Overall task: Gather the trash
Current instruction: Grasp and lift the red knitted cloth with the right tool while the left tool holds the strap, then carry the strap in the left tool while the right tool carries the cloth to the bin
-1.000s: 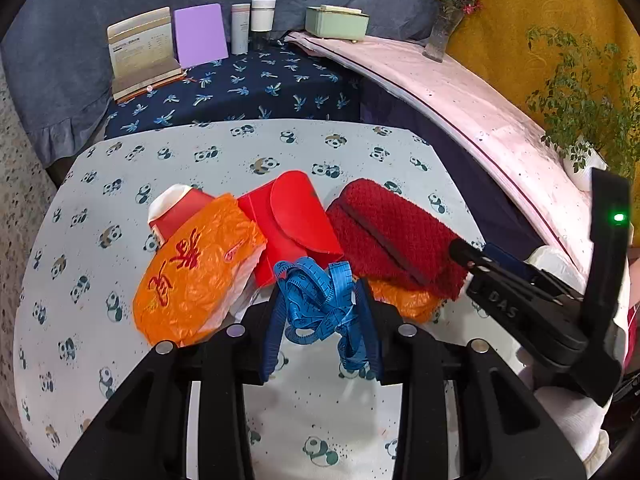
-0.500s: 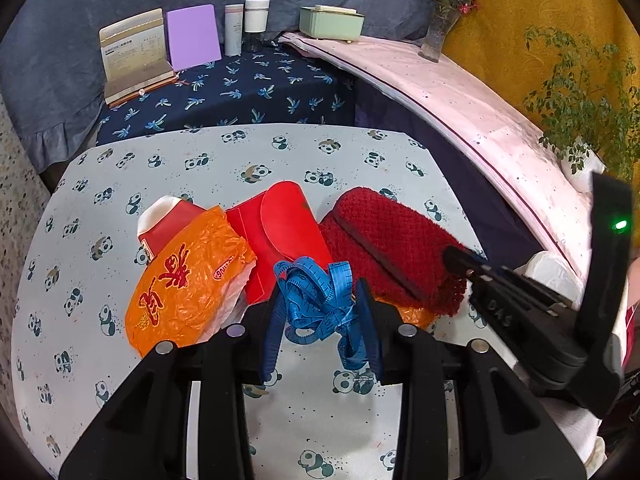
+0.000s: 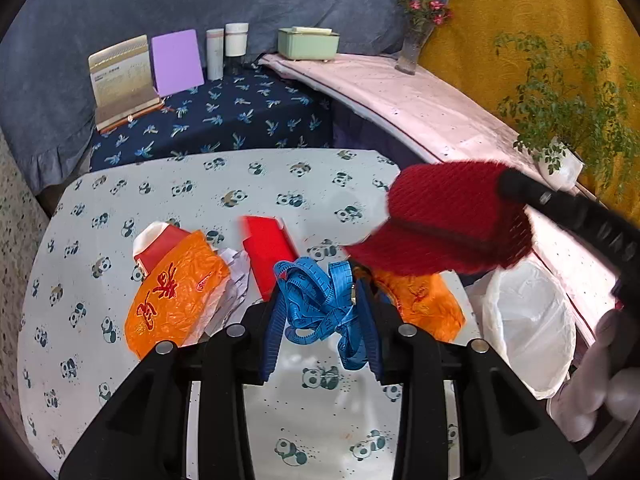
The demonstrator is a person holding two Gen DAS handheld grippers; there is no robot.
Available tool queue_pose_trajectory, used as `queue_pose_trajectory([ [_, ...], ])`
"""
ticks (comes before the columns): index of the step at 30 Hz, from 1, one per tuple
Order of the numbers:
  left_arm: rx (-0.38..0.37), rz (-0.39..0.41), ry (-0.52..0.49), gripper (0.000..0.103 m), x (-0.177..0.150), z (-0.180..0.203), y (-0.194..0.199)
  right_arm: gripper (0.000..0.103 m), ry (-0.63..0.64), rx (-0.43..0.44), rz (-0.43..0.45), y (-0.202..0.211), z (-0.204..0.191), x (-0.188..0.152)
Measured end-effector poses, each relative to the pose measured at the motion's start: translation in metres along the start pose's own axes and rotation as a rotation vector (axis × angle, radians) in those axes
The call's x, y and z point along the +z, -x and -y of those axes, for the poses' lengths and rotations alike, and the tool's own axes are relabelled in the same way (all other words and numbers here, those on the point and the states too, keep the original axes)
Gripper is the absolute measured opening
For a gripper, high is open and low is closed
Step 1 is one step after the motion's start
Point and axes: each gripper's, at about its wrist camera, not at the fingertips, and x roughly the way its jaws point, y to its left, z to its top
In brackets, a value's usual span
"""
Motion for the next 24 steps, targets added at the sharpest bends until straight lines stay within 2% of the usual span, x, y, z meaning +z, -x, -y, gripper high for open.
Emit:
queue_pose_trajectory([
  [12,-0.027,0.029,-0.062,0.033,0.004,0.034,0.018,0.007,-0.019,-0.010,0.143,0.069,0.021,0.023],
  [24,-0.128,0.027,-0.171,0.033,0.006,0.104,0.024,0.007,-0.069,-0.103,0.206,0.113,0.073,0.021],
])
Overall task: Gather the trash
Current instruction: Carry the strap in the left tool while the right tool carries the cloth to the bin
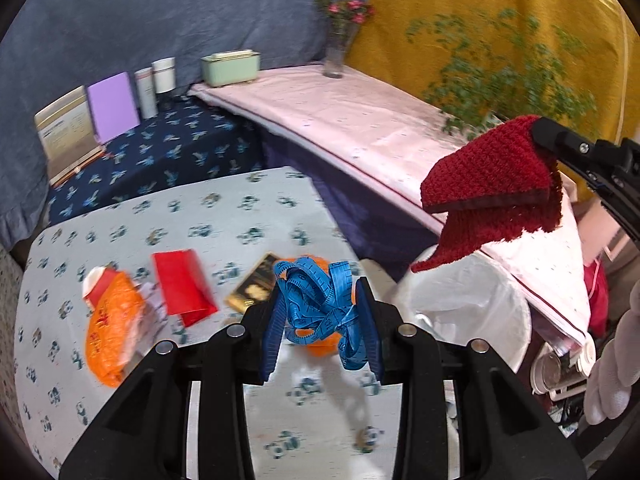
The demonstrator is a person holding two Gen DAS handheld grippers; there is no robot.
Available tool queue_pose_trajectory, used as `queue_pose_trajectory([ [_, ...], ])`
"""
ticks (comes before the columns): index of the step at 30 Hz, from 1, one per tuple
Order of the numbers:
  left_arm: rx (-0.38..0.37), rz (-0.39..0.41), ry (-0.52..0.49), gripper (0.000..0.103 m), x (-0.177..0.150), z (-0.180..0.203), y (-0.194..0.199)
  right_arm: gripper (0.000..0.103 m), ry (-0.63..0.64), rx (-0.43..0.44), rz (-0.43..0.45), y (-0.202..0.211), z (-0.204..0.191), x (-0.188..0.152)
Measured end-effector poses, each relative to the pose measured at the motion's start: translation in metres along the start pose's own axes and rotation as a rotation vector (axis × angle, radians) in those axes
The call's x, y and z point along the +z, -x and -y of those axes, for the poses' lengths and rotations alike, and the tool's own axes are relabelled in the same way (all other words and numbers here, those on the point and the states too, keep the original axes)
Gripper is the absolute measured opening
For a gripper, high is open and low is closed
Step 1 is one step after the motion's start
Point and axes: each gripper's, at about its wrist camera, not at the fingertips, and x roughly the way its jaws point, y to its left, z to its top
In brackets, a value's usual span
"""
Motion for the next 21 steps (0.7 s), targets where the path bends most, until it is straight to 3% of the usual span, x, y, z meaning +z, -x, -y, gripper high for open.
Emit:
queue_pose_trajectory([
  [21,-0.167,-0.064,-0.188,0.033,-0.001,0.132,-0.032,0.007,-0.136,-0.189,-0.038,0.032,0.121,-0.034],
])
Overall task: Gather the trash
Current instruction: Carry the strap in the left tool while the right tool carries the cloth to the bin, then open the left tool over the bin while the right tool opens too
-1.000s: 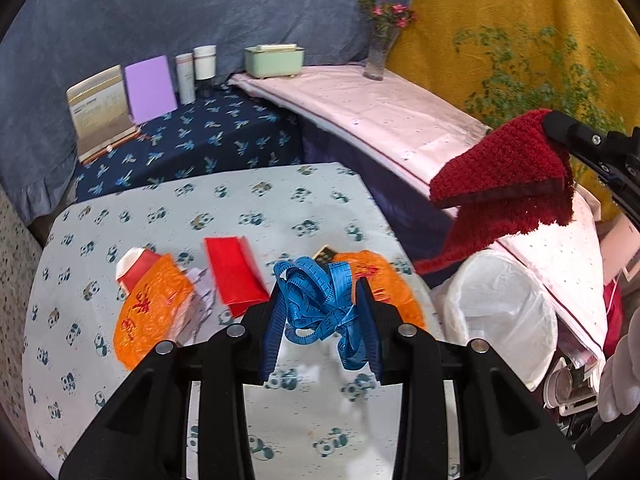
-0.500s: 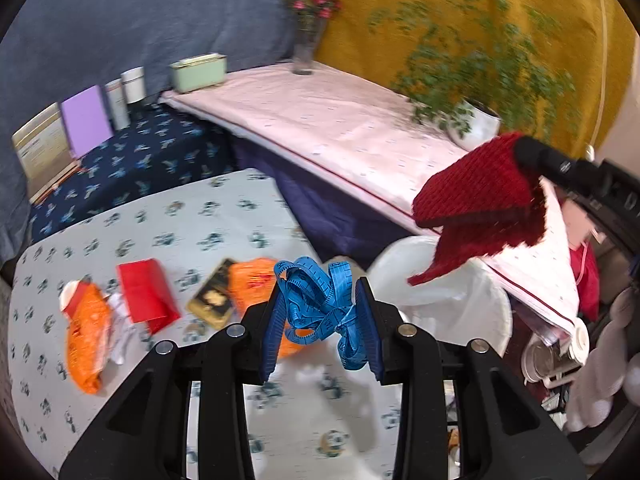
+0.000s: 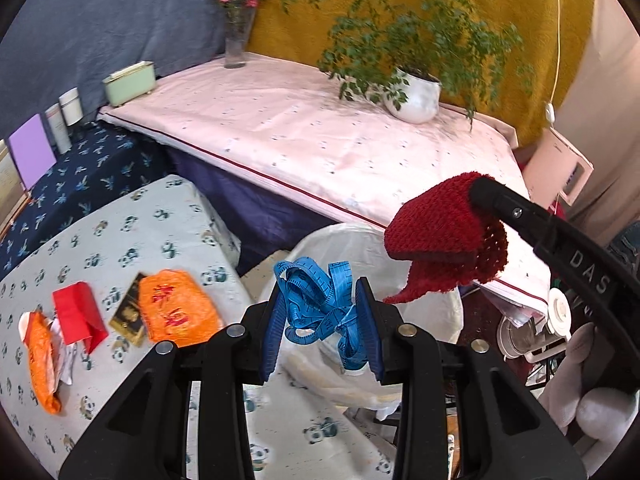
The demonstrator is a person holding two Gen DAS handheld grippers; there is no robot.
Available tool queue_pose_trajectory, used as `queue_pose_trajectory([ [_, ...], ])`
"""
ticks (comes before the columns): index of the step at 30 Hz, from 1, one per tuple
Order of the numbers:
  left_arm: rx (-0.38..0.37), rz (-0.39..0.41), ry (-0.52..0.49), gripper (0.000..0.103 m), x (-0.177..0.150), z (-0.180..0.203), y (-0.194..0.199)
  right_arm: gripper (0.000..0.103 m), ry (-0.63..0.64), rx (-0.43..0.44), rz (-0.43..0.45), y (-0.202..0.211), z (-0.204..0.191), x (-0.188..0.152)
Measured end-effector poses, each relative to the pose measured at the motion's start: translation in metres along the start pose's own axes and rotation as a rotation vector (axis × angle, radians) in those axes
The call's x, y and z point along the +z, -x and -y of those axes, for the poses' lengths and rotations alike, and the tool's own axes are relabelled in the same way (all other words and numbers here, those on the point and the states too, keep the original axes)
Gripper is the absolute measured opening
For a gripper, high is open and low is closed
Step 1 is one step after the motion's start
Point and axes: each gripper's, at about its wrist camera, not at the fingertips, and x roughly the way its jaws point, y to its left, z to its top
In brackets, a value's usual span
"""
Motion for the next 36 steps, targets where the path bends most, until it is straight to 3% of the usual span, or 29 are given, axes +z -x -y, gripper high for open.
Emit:
queue_pose_trajectory([
  [11,-0.030,-0.013,-0.041,0.036,0.005,0.025,-0.015,0.013,-0.037,-0.027,0.016,0.005,0.019,-0.003],
  [13,-0.025,-0.006,-0.036,0.054,0.006,0.024,-0.014,0.018,-0.043,-0.030,0.021,0.007,0.021,-0.003],
  [15,-0.018,0.011,-0.028,0.061,0.007,0.024,-0.011,0.021,-0.049,-0.034,0.026,0.009,0.022,-0.003],
  [26,0.013,0.031,0.006,0.062,0.007,0.005,-0.002,0.029,-0.029,-0.023,0.016,0.008,0.009,-0.006],
  [36,0.044,0.052,0.051,0.062,0.003,-0.020,0.011,0.030,0.010,0.010,-0.001,0.004,-0.017,-0.011],
])
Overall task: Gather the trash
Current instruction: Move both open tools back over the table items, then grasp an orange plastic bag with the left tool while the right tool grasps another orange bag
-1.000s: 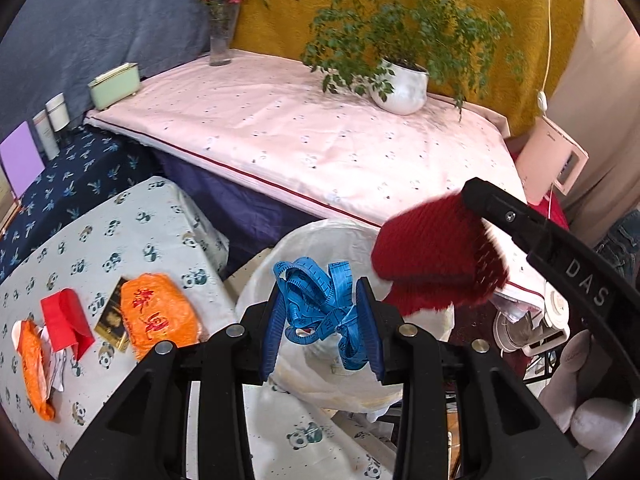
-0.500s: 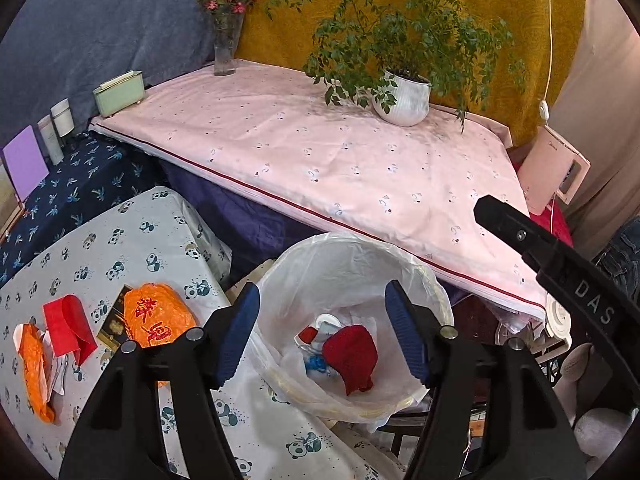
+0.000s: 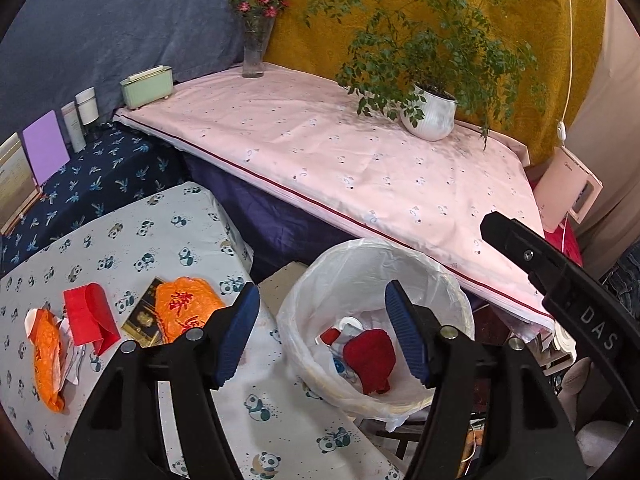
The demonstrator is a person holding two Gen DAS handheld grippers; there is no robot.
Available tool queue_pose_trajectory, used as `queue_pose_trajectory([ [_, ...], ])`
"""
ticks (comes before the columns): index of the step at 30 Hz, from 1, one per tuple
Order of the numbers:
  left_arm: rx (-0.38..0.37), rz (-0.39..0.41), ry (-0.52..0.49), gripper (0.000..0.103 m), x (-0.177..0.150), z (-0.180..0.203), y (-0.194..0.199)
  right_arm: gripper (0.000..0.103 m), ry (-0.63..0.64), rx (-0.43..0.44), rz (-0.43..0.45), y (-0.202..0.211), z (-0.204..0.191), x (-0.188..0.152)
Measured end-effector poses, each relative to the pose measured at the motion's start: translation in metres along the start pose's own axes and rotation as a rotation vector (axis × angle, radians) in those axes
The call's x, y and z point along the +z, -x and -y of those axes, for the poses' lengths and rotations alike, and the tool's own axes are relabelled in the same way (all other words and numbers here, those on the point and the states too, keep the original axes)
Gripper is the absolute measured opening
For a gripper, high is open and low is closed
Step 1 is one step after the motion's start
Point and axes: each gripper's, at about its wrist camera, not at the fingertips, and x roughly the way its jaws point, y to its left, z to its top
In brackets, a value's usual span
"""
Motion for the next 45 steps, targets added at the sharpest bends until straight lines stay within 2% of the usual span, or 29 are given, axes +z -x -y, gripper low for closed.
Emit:
queue_pose_trajectory([
  [11,0.073,0.022,0.083,0.070,-0.009,-0.050,0.015,0.044,0.064,0.047,-0.041,-0.013,-0.045,-0.014],
  [15,0.119,0.023,0.117,0.072,-0.016,-0.076,0.019,0.045,0.086,0.067,-0.062,-0.019,-0.062,-0.021],
  [19,0.171,0.035,0.154,0.080,-0.026,-0.104,0.026,0.051,0.105,0.085,-0.081,-0.026,-0.082,-0.029],
  [24,0.236,0.041,0.174,0.082,-0.038,-0.134,0.034,0.051,0.135,0.108,-0.109,-0.034,-0.105,-0.039],
  [30,0.324,0.042,0.209,0.089,-0.059,-0.177,0.042,0.052,0.174,0.125,-0.145,-0.046,-0.134,-0.056],
  [38,0.447,-0.007,0.200,0.089,-0.093,-0.228,0.041,0.053,0.217,0.131,-0.207,-0.070,-0.161,-0.086],
  [45,0.501,-0.042,0.193,0.089,-0.121,-0.266,0.034,0.053,0.239,0.131,-0.285,-0.094,-0.172,-0.116],
])
